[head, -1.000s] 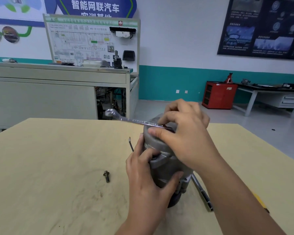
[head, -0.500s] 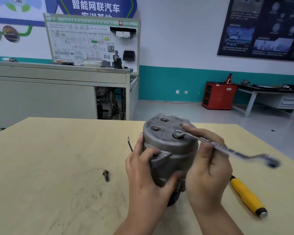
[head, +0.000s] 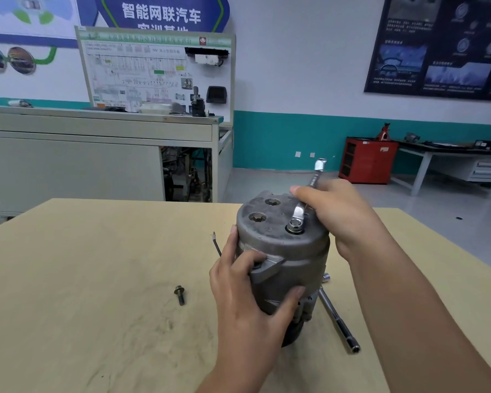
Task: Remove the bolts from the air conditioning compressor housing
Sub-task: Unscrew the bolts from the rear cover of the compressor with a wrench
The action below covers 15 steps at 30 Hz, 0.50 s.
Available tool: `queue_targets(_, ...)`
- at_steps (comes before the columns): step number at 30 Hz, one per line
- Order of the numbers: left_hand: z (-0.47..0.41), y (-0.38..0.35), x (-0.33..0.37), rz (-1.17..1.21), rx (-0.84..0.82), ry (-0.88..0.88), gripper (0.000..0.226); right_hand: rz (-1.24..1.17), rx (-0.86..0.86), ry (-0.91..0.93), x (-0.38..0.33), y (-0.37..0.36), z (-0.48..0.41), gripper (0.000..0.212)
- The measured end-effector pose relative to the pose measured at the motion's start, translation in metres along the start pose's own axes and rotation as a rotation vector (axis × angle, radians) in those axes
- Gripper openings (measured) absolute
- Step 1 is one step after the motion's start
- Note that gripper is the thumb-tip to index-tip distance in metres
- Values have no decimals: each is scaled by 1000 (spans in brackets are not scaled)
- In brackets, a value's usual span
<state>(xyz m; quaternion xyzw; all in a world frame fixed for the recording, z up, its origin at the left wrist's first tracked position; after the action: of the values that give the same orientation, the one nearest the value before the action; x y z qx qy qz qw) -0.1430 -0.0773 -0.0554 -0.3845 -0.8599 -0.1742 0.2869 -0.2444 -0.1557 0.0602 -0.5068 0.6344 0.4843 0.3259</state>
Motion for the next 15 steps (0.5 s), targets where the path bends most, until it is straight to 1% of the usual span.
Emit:
queue_targets(2, 0, -1, 0, 3, 3, -11, 58, 190, -30, 37, -3, -4, -1, 33)
queue_targets(4, 0, -2, 0, 0, 0, -14, 57, 360, -47, 116, -7, -7, 2, 37)
queue_targets(7, 1, -2, -1, -6, -10, -14, 57, 478, -35, 301, -12, -8, 8, 33)
queue_targets(10, 1, -3, -1, -12, -15, -10, 57, 564, -32, 464, -14, -10, 18, 18)
queue_targets(12, 1, -3, -1, -9, -15, -8, 58, 583, -34, 575, -13, -12, 24, 17)
queue_targets(15, 0, -2, -1, -23, -5, -19, 60, 503, -7, 704, -8, -14, 35, 20)
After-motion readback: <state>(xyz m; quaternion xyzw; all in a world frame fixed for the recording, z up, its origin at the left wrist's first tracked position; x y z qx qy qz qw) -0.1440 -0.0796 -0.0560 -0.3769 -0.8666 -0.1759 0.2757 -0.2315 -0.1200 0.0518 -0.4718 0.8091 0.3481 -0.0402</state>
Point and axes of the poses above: each hand's wrist, its own z-axis away from the middle knuckle, its own y-axis out of the back of the hand, x = y × z, the point moved 2 cm from there along -z, towards the middle knuckle, and after that the axes turned 4 degrees about y, right-handed, at the moved point
